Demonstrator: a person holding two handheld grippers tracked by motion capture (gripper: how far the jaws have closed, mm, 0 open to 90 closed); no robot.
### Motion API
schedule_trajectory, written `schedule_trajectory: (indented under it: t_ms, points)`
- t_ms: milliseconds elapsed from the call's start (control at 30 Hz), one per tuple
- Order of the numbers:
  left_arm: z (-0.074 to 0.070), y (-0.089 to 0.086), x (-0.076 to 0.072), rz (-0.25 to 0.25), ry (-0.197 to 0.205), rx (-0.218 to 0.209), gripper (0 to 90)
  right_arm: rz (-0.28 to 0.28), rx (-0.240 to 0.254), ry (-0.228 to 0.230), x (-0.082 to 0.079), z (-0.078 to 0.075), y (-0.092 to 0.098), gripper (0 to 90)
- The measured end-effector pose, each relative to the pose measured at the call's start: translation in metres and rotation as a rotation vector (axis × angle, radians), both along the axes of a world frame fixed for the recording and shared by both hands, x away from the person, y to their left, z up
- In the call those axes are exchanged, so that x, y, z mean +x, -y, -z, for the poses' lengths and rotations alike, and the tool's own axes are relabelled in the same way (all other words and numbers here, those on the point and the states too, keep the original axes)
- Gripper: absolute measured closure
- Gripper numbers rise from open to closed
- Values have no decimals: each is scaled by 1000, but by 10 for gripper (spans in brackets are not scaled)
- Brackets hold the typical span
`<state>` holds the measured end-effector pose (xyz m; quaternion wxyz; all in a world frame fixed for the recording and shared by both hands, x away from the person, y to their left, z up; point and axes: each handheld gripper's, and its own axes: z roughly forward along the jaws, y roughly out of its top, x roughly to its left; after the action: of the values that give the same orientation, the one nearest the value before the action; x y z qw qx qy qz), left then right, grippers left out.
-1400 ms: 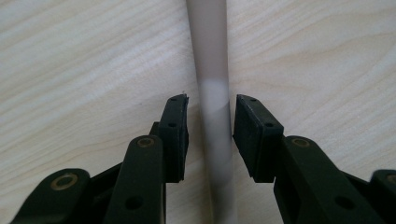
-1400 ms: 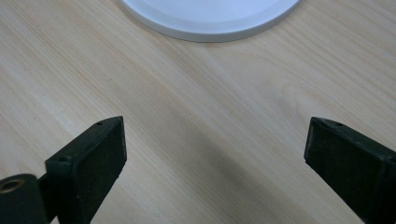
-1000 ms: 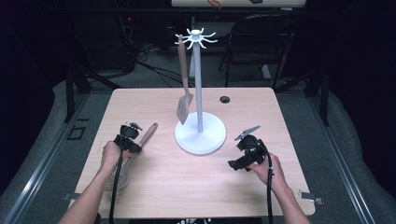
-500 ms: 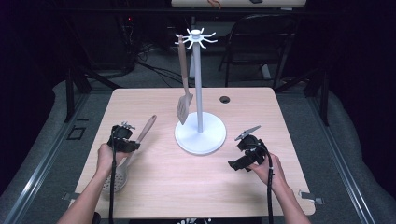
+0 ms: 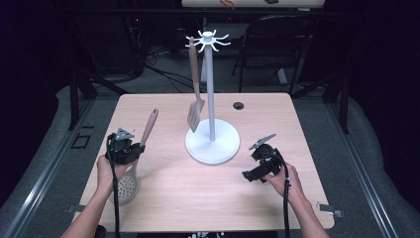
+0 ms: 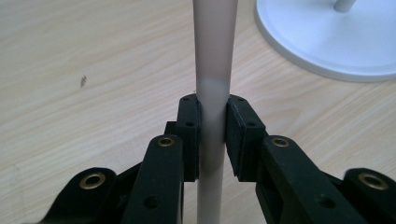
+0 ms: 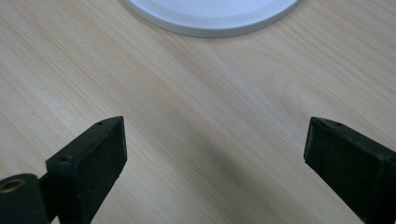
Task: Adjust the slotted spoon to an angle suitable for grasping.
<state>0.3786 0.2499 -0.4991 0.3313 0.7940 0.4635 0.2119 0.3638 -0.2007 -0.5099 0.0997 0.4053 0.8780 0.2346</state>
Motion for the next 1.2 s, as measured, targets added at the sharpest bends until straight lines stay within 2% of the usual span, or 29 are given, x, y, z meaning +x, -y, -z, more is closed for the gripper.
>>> schedule_trajectory:
  t_ms: [67, 200, 367, 467, 533, 633, 733, 867, 933, 1033, 1100, 1200]
  points:
    - [-3, 1, -4, -4, 26, -6, 764, -2, -5, -2, 0, 0, 0, 56]
    - [-9, 2, -9, 0, 34, -10, 765, -5, -9, 5, 0, 1, 0, 55]
    - [-16, 4, -18, 4, 74, -18, 766, -7, -17, 0, 1, 2, 0, 59]
    - [-20, 6, -24, -5, 121, -23, 766, -11, -21, -3, 1, 1, 0, 59]
    - [-24, 7, -29, -11, 169, -41, 766, -8, -10, 2, 0, 2, -1, 59]
    - [-29, 8, -34, -14, 220, -71, 766, -12, -15, 5, 0, 0, 0, 59]
    - [-32, 9, -37, -13, 241, -88, 766, -8, -18, 5, 0, 0, 0, 59]
    - [-36, 12, -41, -17, 293, -123, 766, -1, -3, 8, 0, 0, 1, 59]
    - [-39, 13, -42, -16, 315, -137, 767, -7, -24, 4, 0, 0, 2, 59]
    - [-44, 16, -44, -13, 348, -150, 766, -8, -29, 2, 1, 0, 1, 59]
    - [-48, 18, -45, -5, 358, -152, 766, -4, -11, 2, 0, 1, 1, 59]
    - [-52, 22, -44, 9, 364, -159, 766, -2, -27, 4, 0, 0, 2, 59]
